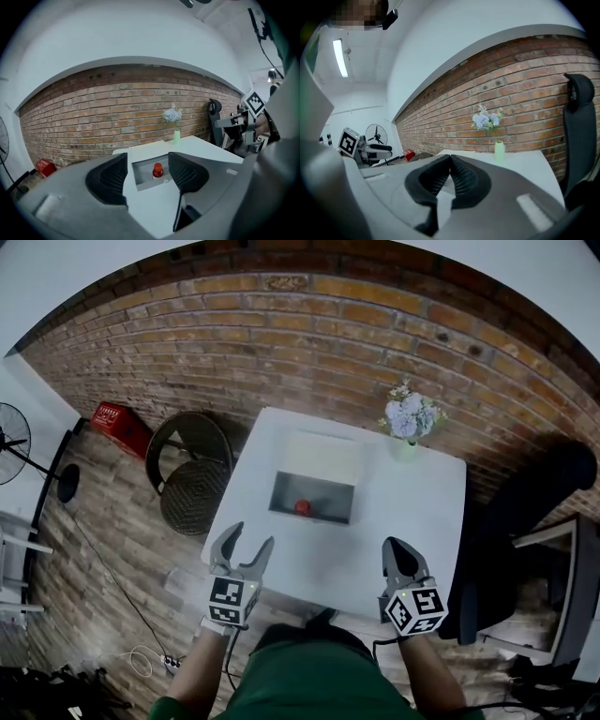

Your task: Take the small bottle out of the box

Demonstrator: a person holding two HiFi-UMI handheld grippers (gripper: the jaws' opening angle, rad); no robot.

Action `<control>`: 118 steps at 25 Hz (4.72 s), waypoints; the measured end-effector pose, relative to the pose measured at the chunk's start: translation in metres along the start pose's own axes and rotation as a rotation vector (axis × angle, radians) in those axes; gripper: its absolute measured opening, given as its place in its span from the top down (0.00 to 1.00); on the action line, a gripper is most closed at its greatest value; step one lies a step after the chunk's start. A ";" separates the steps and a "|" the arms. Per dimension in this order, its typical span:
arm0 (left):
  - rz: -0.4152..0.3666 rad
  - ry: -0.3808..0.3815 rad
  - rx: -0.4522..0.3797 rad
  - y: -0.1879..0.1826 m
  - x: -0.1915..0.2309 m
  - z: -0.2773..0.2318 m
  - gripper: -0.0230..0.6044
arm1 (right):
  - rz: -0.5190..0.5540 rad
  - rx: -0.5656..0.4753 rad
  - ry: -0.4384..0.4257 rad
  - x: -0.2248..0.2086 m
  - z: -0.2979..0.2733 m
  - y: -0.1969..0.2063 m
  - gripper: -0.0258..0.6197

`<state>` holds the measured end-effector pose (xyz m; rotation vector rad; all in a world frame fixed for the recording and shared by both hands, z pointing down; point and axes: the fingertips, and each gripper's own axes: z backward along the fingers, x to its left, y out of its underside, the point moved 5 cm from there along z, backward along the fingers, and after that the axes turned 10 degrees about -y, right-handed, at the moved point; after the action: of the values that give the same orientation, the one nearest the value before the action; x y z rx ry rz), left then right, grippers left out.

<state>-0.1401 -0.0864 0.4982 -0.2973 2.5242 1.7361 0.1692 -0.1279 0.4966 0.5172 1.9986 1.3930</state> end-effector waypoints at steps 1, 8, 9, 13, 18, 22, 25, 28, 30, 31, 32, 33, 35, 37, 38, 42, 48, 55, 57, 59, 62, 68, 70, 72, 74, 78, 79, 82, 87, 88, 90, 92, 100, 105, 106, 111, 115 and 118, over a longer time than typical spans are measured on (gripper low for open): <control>-0.005 0.017 0.008 0.002 -0.006 -0.007 0.54 | -0.010 0.000 0.006 -0.004 0.001 0.002 0.96; -0.043 0.127 0.087 0.017 -0.035 -0.047 0.54 | -0.050 0.002 0.082 -0.022 0.022 0.008 0.96; -0.062 0.139 0.092 0.019 -0.038 -0.053 0.54 | -0.057 0.003 0.099 -0.025 0.025 0.009 0.96; -0.123 0.192 0.110 0.027 -0.047 -0.081 0.54 | -0.065 0.007 0.181 -0.032 0.037 0.013 0.96; -0.224 0.272 0.134 0.041 -0.055 -0.109 0.54 | -0.057 0.014 0.277 -0.022 0.042 0.016 0.96; -0.251 0.323 0.152 0.052 -0.049 -0.131 0.54 | -0.050 0.027 0.330 -0.007 0.042 0.017 0.96; -0.232 0.357 0.171 0.059 -0.045 -0.146 0.54 | -0.061 0.034 0.381 0.000 0.044 0.019 0.96; -0.199 0.399 0.187 0.066 -0.045 -0.160 0.54 | -0.073 0.039 0.428 0.007 0.045 0.022 0.96; -0.193 0.426 0.202 0.072 -0.046 -0.167 0.54 | -0.079 0.037 0.457 0.013 0.044 0.022 0.96; -0.197 0.439 0.207 0.074 -0.047 -0.170 0.55 | -0.081 0.034 0.472 0.016 0.044 0.021 0.96; -0.206 0.451 0.209 0.076 -0.049 -0.173 0.56 | -0.084 0.031 0.487 0.018 0.044 0.021 0.96; -0.215 0.464 0.210 0.076 -0.050 -0.175 0.58 | -0.086 0.029 0.503 0.021 0.045 0.021 0.96; -0.229 0.491 0.216 0.076 -0.053 -0.177 0.62 | -0.092 0.024 0.529 0.026 0.045 0.021 0.96; -0.237 0.518 0.219 0.077 -0.053 -0.180 0.66 | -0.100 0.019 0.548 0.030 0.043 0.022 0.96; -0.242 0.532 0.217 0.077 -0.053 -0.181 0.67 | -0.105 0.017 0.557 0.032 0.042 0.023 0.96; -0.269 0.573 0.190 0.075 -0.055 -0.183 0.71 | -0.125 0.011 0.589 0.041 0.041 0.027 0.96; -0.294 0.592 0.183 0.075 -0.054 -0.187 0.72 | -0.134 0.015 0.606 0.052 0.038 0.033 0.96; -0.296 0.574 0.190 0.073 -0.051 -0.186 0.73 | -0.119 0.034 0.574 0.058 0.031 0.033 0.96; -0.295 0.563 0.191 0.071 -0.049 -0.185 0.73 | -0.112 0.041 0.559 0.057 0.028 0.031 0.96; -0.292 0.549 0.174 0.067 -0.046 -0.185 0.73 | -0.105 0.049 0.542 0.055 0.025 0.030 0.96; -0.286 0.527 0.145 0.061 -0.043 -0.182 0.73 | -0.099 0.061 0.514 0.052 0.021 0.030 0.96; -0.240 0.470 0.132 0.049 -0.034 -0.175 0.73 | -0.091 0.089 0.432 0.050 0.007 0.030 0.96; -0.226 0.453 0.131 0.045 -0.031 -0.172 0.73 | -0.083 0.097 0.407 0.049 0.003 0.029 0.96; -0.213 0.438 0.122 0.039 -0.026 -0.169 0.73 | -0.075 0.099 0.386 0.047 0.000 0.027 0.96; -0.200 0.424 0.109 0.031 -0.021 -0.164 0.73 | -0.068 0.098 0.365 0.046 -0.005 0.024 0.96; -0.182 0.400 0.064 0.015 -0.013 -0.157 0.73 | -0.061 0.094 0.328 0.043 -0.013 0.019 0.96; -0.177 0.393 0.054 0.010 -0.010 -0.155 0.73 | -0.061 0.094 0.319 0.043 -0.015 0.018 0.96; -0.157 0.375 0.029 -0.007 -0.003 -0.147 0.73 | -0.061 0.095 0.295 0.042 -0.021 0.016 0.96; -0.121 0.354 -0.020 -0.031 0.004 -0.135 0.73 | -0.060 0.094 0.265 0.040 -0.028 0.014 0.96; -0.114 0.352 -0.029 -0.035 0.004 -0.133 0.73 | -0.059 0.094 0.261 0.039 -0.028 0.014 0.96; -0.103 0.347 -0.045 -0.042 0.005 -0.127 0.73 | -0.056 0.094 0.253 0.039 -0.030 0.012 0.96; -0.092 0.342 -0.059 -0.049 0.006 -0.121 0.73 | -0.054 0.095 0.243 0.037 -0.032 0.012 0.96; -0.047 0.322 -0.086 -0.063 0.015 -0.101 0.73 | -0.052 0.096 0.199 0.037 -0.041 0.010 0.96; 0.021 0.321 -0.087 -0.073 0.023 -0.088 0.73 | -0.055 0.091 0.173 0.039 -0.047 0.009 0.96; 0.038 0.322 -0.088 -0.075 0.024 -0.086 0.73 | -0.057 0.090 0.169 0.039 -0.048 0.009 0.96; 0.202 0.353 -0.079 -0.078 0.032 -0.080 0.73 | -0.077 0.094 0.156 0.039 -0.050 0.015 0.96; 0.373 0.378 -0.047 -0.074 0.040 -0.081 0.73 | -0.095 0.099 0.152 0.038 -0.051 0.019 0.96; 0.492 0.394 -0.023 -0.066 0.044 -0.084 0.73 | -0.110 0.101 0.153 0.036 -0.050 0.022 0.96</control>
<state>-0.1659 -0.1927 0.4608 -0.0124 3.0637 2.0387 0.1076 -0.1310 0.5185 0.3483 2.1941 1.3036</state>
